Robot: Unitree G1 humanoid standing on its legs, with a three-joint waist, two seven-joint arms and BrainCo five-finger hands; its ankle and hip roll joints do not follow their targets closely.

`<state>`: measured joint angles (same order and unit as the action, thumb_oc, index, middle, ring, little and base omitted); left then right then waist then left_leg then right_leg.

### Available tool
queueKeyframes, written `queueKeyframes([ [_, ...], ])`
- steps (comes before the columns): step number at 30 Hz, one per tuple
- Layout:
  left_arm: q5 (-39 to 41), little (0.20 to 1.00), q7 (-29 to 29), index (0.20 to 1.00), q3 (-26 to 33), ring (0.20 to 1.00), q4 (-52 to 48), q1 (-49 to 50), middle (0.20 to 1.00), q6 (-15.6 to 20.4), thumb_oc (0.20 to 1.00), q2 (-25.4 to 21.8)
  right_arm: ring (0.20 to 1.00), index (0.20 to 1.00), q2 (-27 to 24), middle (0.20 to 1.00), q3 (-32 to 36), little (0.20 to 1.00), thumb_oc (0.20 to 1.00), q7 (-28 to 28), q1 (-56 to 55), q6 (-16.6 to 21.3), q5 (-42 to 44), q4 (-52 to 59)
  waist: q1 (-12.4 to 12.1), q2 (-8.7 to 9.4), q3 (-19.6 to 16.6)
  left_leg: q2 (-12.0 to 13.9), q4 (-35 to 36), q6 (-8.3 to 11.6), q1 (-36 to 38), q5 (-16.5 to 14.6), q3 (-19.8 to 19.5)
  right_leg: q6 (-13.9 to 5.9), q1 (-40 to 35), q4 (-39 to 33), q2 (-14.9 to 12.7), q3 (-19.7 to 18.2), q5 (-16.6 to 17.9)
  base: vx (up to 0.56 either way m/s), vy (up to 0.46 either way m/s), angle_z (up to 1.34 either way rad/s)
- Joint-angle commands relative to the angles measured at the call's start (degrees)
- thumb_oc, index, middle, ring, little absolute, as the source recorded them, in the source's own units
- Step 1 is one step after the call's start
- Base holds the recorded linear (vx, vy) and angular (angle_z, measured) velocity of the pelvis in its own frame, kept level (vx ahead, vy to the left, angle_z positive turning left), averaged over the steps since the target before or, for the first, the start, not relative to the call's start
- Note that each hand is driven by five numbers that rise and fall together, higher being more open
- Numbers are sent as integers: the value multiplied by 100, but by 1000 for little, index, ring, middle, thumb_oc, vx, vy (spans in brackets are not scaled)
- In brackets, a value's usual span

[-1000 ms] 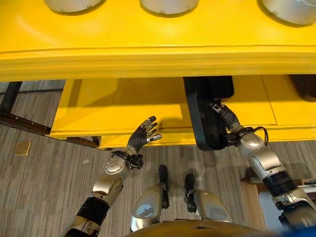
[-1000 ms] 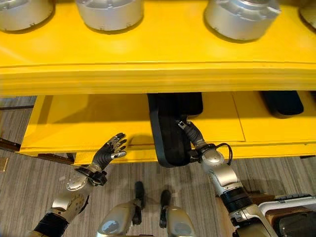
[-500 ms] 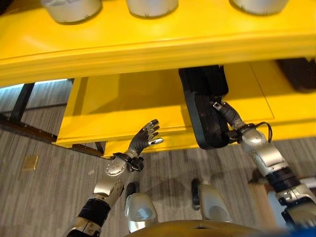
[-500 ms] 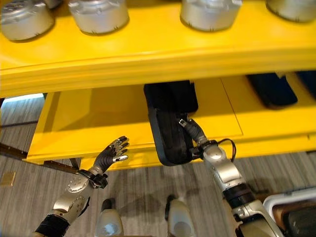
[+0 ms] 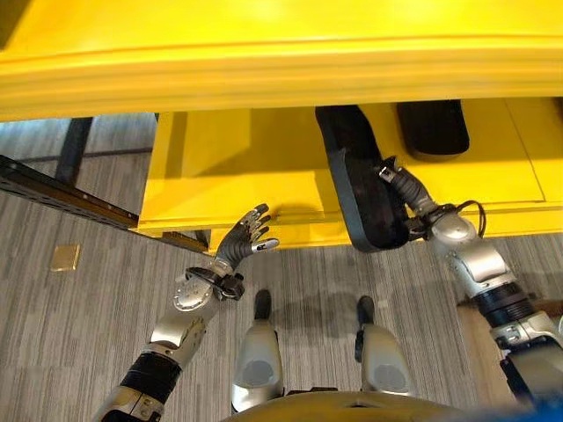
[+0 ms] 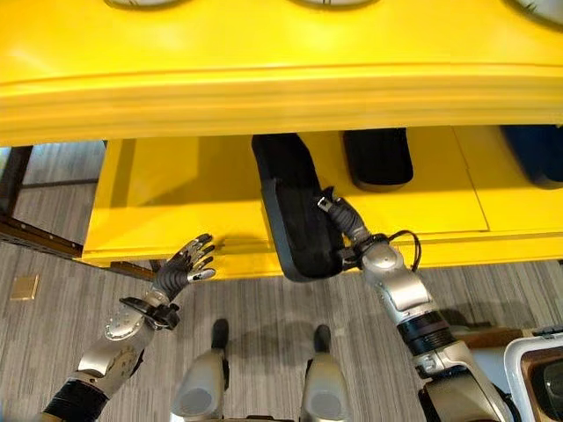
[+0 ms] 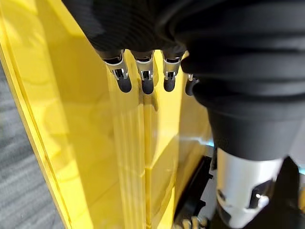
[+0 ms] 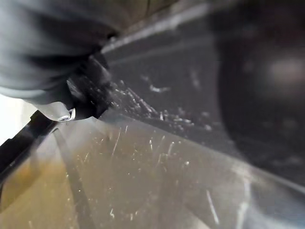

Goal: Move parts from the plastic box to the shelf.

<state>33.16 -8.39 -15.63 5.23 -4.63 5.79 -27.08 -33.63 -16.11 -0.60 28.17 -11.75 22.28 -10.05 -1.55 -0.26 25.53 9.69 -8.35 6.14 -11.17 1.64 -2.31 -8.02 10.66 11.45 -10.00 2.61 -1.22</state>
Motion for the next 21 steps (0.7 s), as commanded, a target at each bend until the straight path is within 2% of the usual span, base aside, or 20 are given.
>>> queueKeyframes([
  [1,127,1000,-79,1000,79,1000,-541,-21,1000,215,1000,-179,200,200,-161,200,270,200,200,324,603,289,207,556,-124,145,-81,122,-663,-191,-168,-418,361,138,77,420,-60,153,-230,-144,-142,4],
  [6,182,1000,-135,1000,-57,1000,-890,-279,1000,47,1000,-437,200,200,-669,200,377,200,200,783,1609,-47,630,357,-257,209,270,115,-1085,-181,-724,-468,218,206,439,731,23,156,-312,-109,-104,12],
  [8,260,1000,-107,1000,-135,1000,-1038,-386,1000,-52,1000,-492,200,200,-878,200,288,200,200,920,2150,-172,736,77,-315,182,399,76,-1256,-189,-915,-521,162,251,588,881,44,170,-377,-85,-47,7],
  [11,348,1000,-123,1000,-263,1000,-1217,-425,1000,-153,1000,-535,200,200,-1035,200,160,200,200,999,2642,-275,748,-202,-360,147,426,26,-1453,-211,-1255,-577,114,301,892,1065,74,167,-434,-50,-19,8],
  [13,418,1000,-57,1000,-376,1000,-1424,-409,1000,-238,1000,-571,200,200,-1144,200,-32,200,200,1048,3148,-490,962,-503,-407,80,426,-49,-1576,-244,-1623,-591,85,352,1257,1215,87,179,-466,-69,3,7],
  [16,474,1000,-35,1000,-418,1000,-1558,-351,1000,-246,1000,-601,200,200,-1121,200,-151,200,200,1104,3383,-488,1035,-738,-458,23,426,-108,-1613,-268,-1788,-619,80,371,1459,1335,82,187,-524,-42,19,4],
  [21,556,1000,-1,1000,-457,1000,-1676,-271,1000,-176,1000,-542,200,200,-934,200,-229,200,200,1304,3510,-248,997,-957,-504,-69,426,-177,-1671,-303,-2056,-608,95,405,1778,1481,44,223,-541,-56,47,7],
])
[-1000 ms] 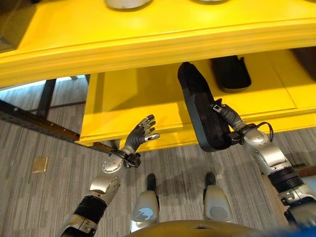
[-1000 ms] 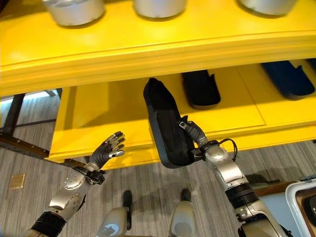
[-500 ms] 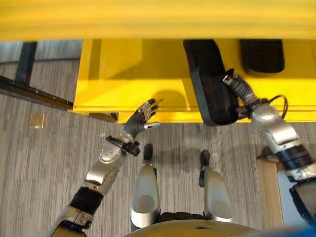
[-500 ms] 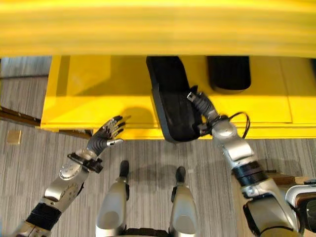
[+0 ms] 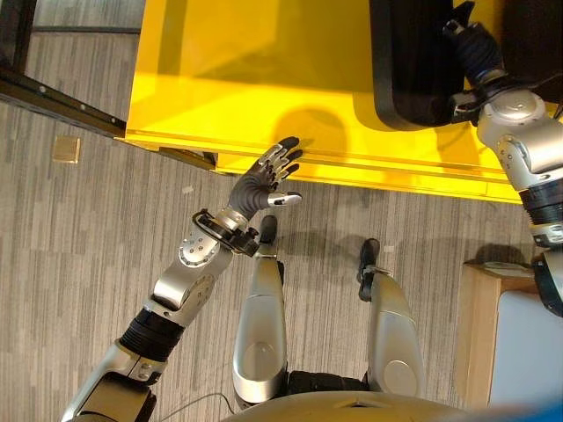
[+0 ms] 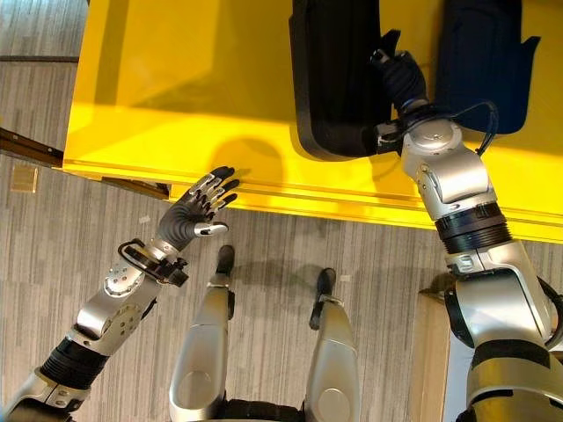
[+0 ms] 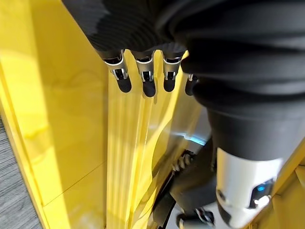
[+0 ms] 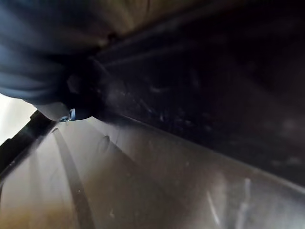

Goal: Move parts from the plastic box to the shelf.

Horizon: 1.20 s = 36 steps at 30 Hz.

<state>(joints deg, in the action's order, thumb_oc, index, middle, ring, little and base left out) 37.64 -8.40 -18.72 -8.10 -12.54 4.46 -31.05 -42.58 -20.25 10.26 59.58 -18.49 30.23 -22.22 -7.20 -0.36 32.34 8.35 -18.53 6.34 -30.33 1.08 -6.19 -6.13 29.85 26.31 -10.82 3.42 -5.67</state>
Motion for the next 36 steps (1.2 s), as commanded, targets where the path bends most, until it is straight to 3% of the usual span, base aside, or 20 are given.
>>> queueKeyframes([
  [1,132,1000,11,1000,-141,1000,-356,541,1000,-26,1000,-125,200,200,61,200,203,200,200,288,399,439,117,247,49,-85,-254,-51,-691,-326,-210,-556,490,219,-39,60,102,158,-94,-57,83,4],
  [12,307,1000,141,1000,-343,1000,-233,447,1000,-43,1000,119,200,200,704,200,262,200,200,1076,690,840,-206,-203,-8,-174,-254,-135,-1143,-419,-834,-720,513,282,643,587,88,149,-193,-40,66,-2],
  [28,454,1000,183,1000,-565,1000,143,294,1000,104,1000,147,200,200,658,200,66,200,200,1610,1294,1349,-476,-1096,-127,-83,-254,-142,-1010,-411,-916,-673,447,287,607,428,182,248,-153,16,3,2],
  [36,411,1000,150,1000,-629,1000,195,279,1000,21,1000,59,200,200,405,200,-5,200,200,1838,1566,1250,-292,-1328,-215,20,-254,-80,-944,-372,-857,-625,406,317,465,499,205,404,-241,59,-53,8],
])
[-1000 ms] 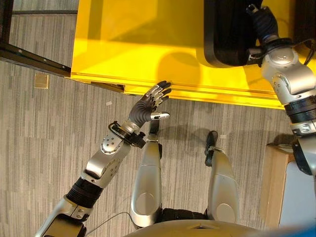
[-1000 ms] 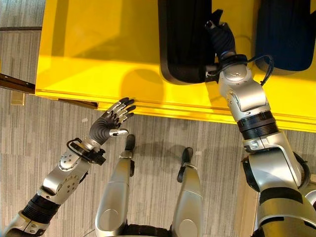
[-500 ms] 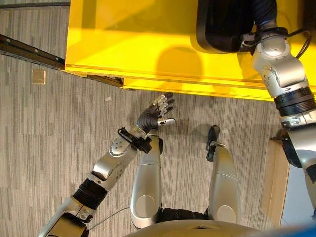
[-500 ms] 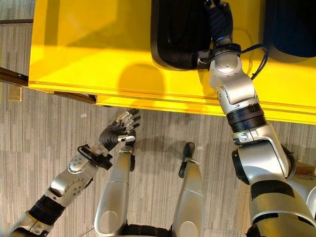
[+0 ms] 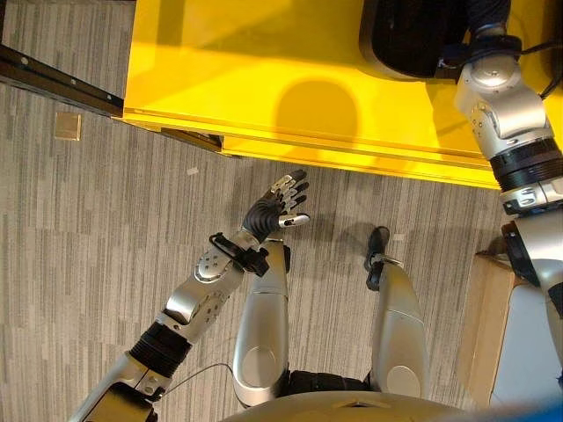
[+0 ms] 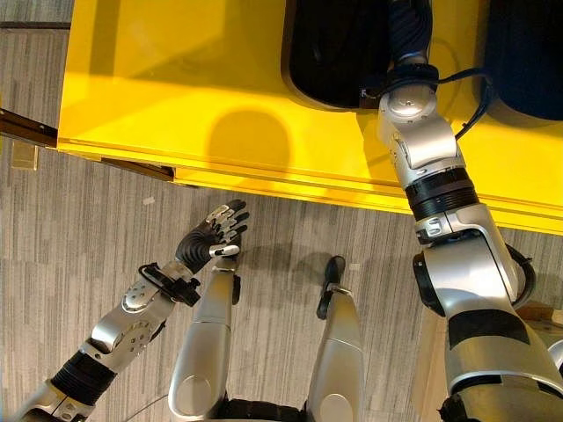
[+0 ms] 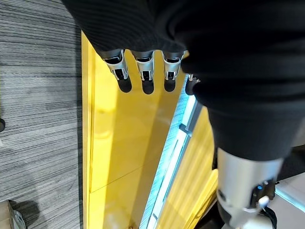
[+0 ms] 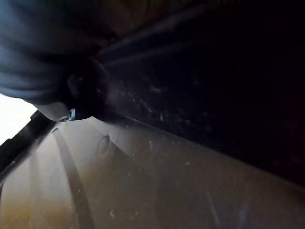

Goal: Move parts from the plastic box to the shelf.

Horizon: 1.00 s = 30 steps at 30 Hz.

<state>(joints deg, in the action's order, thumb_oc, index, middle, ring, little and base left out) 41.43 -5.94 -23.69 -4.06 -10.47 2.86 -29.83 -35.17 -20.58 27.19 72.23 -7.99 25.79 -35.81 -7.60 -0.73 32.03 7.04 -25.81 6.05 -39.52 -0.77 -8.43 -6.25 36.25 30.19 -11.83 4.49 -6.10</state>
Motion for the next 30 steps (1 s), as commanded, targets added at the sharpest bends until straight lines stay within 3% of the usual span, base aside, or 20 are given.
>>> queueKeyframes([
  [1,16,1000,-96,1000,-140,1000,-208,89,1000,190,1000,-82,200,200,-373,200,16,200,200,180,335,156,162,11,-185,61,-224,60,-235,-341,68,-450,628,341,-190,151,303,310,-228,64,-35,4],
  [6,17,1000,-108,1000,-145,1000,-206,199,1000,183,1000,-120,200,200,-477,200,-5,200,200,182,307,90,122,-97,-220,92,-224,73,-411,-319,153,-674,589,318,-307,363,293,304,-443,105,-39,5],
  [9,-6,1000,-178,1000,-160,1000,-212,218,1000,190,1000,-157,200,200,-536,200,-59,200,200,211,463,124,118,-222,-226,76,-224,61,-421,-325,128,-672,575,326,-271,394,300,302,-450,23,3,5],
  [11,-72,1000,-151,1000,-150,1000,-251,195,1000,188,1000,-176,200,200,-580,200,-64,200,200,222,549,67,132,-234,-232,67,-224,60,-374,-348,22,-515,592,372,-167,357,295,356,-330,-20,10,1],
  [12,-39,1000,-125,1000,-161,1000,-276,239,1000,218,1000,-203,200,200,-615,200,-71,200,200,214,505,38,149,-202,-227,72,-224,48,-415,-325,138,-672,580,335,-271,410,296,321,-461,95,-5,0],
  [15,-33,1000,-116,1000,-146,1000,-260,266,1000,257,1000,-237,200,200,-629,200,-163,200,200,310,526,25,156,-297,-239,73,-224,55,-444,-337,150,-698,601,343,-282,431,288,321,-478,35,-4,0],
  [16,-11,1000,-101,1000,-137,1000,-283,252,1000,234,1000,-239,570,570,-632,570,-151,570,570,345,536,-14,106,-307,-236,66,-224,51,-448,-336,139,-696,597,341,-267,442,285,321,-477,0,0,0],
  [17,6,1000,-108,1000,-138,1000,-287,253,1000,232,1000,-236,1000,1000,-635,1000,-138,1000,1000,334,540,-38,98,-322,-230,57,-224,50,-448,-344,137,-702,601,343,-256,452,279,315,-483,0,0,0],
  [28,28,1000,-202,1000,-204,1000,-262,305,1000,285,1000,-194,1000,1000,-561,1000,-78,1000,1000,430,597,65,364,-607,-221,-49,-224,12,-468,-361,191,-739,653,360,-219,556,223,293,-541,-2,9,0],
  [30,17,1000,-184,1000,-205,1000,-285,314,1000,275,1000,-178,1000,1000,-529,1000,-36,1000,1000,442,567,-69,651,-592,-213,-58,-224,15,-487,-356,218,-758,670,362,-240,559,211,285,-548,0,0,0],
])
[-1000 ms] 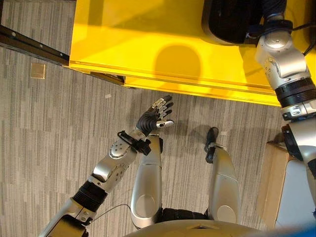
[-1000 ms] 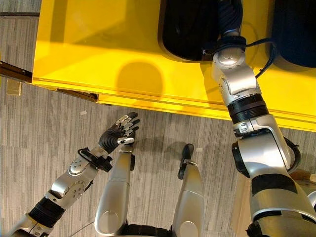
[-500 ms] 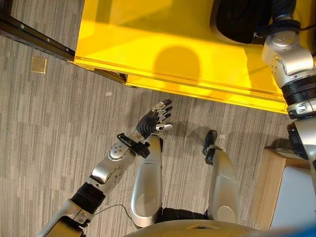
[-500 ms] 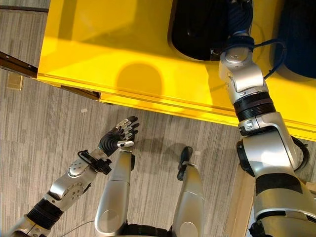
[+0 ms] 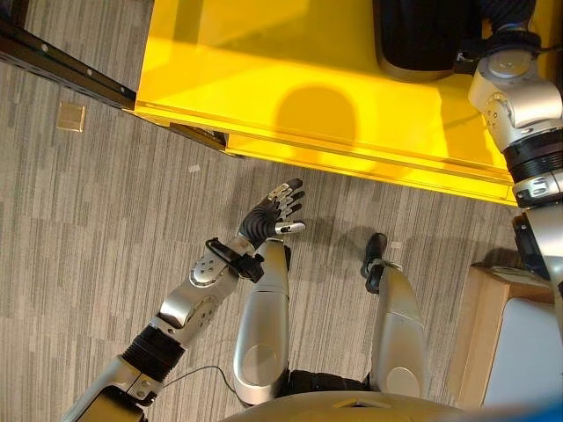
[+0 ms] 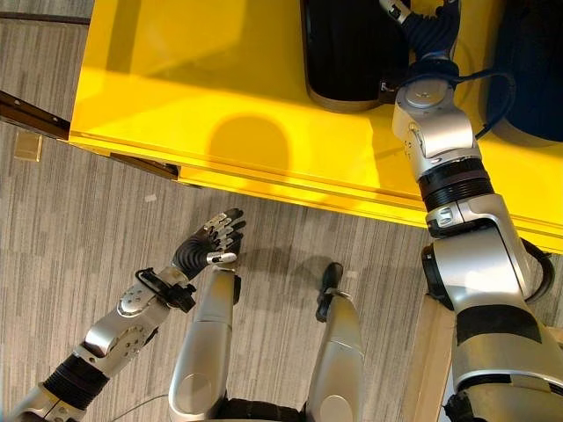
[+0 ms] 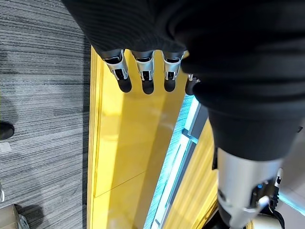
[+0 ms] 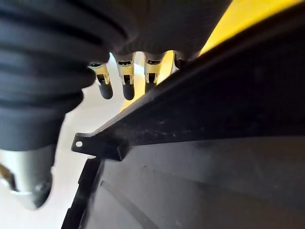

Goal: Move parts from the plastic box to the shelf.

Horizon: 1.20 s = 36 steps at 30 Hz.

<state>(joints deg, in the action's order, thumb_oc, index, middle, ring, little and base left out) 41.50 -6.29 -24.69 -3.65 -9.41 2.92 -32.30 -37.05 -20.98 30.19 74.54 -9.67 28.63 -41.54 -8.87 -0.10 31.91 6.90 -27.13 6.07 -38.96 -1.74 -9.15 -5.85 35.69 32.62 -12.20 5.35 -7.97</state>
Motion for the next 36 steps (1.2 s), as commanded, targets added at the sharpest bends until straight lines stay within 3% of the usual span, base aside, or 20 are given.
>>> queueKeyframes([
  [1,2,1000,-119,1000,-96,1000,-327,222,1000,306,1000,74,1000,1000,-300,1000,58,1000,1000,109,258,67,403,-33,-76,-124,-212,32,-342,-355,183,-660,755,319,-192,311,245,190,-363,0,0,0],
  [7,-19,1000,-130,1000,-68,1000,-326,242,1000,361,1000,134,1000,1000,-150,1000,240,1000,1000,11,-41,97,729,60,-32,-133,-212,45,-236,-347,329,-643,818,309,-296,210,240,147,-350,-24,21,-6],
  [9,-9,1000,-186,1000,-40,1000,-333,225,1000,320,1000,166,1000,1000,-91,1000,353,1000,1000,-130,-215,54,925,166,-3,-139,-212,62,-113,-378,341,-468,879,339,-287,76,245,163,-188,-80,33,-5],
  [11,-31,1000,-190,1000,-55,1000,-320,256,1000,316,1000,189,1000,1000,-20,1000,408,1000,1000,-162,-335,3,1138,169,14,-135,-212,59,-114,-349,516,-615,874,294,-441,67,245,104,-303,42,4,-1],
  [12,-47,1000,-178,1000,-59,1000,-329,229,1000,324,1000,199,1000,1000,10,1000,469,1000,1000,-248,-391,-5,1162,188,33,-136,-212,82,-51,-375,466,-461,923,328,-382,-14,251,129,-158,0,0,0],
  [15,-66,1000,-113,1000,-73,1000,-363,206,1000,328,1000,214,1000,1000,89,1000,564,1000,1000,-335,-534,-12,1355,233,72,-149,-212,96,22,-370,558,-431,963,317,-441,-92,257,98,-120,-23,30,-3],
  [36,-54,1000,-48,1000,16,1000,-515,242,1000,313,1000,282,1000,1000,309,1000,687,1000,1000,-828,-1364,-474,924,1057,229,-183,-212,106,123,-380,820,-411,1110,268,-591,-176,216,-17,-86,-1,7,-1],
])
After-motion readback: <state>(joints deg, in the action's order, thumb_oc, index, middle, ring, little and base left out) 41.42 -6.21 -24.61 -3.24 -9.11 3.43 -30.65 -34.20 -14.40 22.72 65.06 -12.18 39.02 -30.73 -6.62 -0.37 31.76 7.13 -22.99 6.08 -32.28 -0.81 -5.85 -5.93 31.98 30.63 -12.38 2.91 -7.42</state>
